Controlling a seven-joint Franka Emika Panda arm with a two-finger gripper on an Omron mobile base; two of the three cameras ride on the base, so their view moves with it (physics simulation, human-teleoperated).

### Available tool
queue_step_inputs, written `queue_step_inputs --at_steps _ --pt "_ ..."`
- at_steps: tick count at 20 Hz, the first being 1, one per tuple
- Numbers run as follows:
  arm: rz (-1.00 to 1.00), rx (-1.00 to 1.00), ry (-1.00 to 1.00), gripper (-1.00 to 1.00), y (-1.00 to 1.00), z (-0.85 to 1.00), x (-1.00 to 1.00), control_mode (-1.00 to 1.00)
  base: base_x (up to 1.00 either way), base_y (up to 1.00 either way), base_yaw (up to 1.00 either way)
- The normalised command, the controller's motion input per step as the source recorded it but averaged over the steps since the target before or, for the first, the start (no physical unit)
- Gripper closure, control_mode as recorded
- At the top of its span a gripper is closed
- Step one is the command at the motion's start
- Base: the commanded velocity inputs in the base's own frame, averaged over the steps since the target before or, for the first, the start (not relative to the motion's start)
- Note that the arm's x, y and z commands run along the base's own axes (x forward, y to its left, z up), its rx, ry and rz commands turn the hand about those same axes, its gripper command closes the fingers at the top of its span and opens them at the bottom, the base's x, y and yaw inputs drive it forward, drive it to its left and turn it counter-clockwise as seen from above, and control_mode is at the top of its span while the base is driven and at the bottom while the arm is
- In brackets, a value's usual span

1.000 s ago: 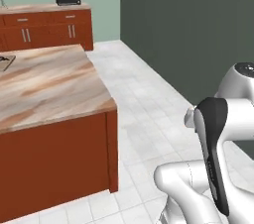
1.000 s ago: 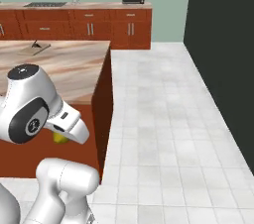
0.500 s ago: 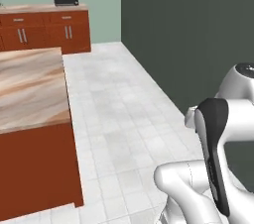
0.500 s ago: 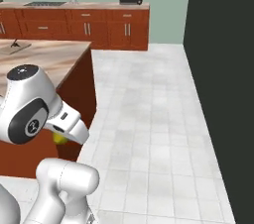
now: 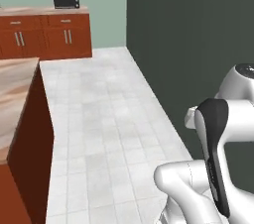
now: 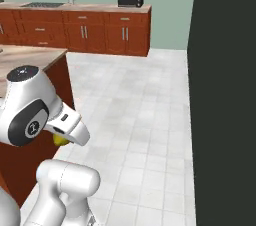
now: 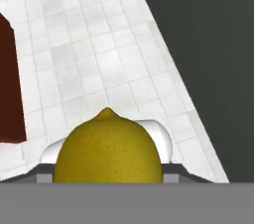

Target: Retrieve a lemon from the fridge and place it on the cutting board with the fish.

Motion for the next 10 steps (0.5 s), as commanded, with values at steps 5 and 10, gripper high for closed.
queue_step_inputs --at_steps 5,10 --pt "0.00 0.00 0.00 1.00 0.00 0.00 0.00 1.00 1.00 -0.82 0.15" --pt "0.00 0.00 0.00 1.00 0.00 0.00 0.00 1.00 1.00 -0.34 0.05"
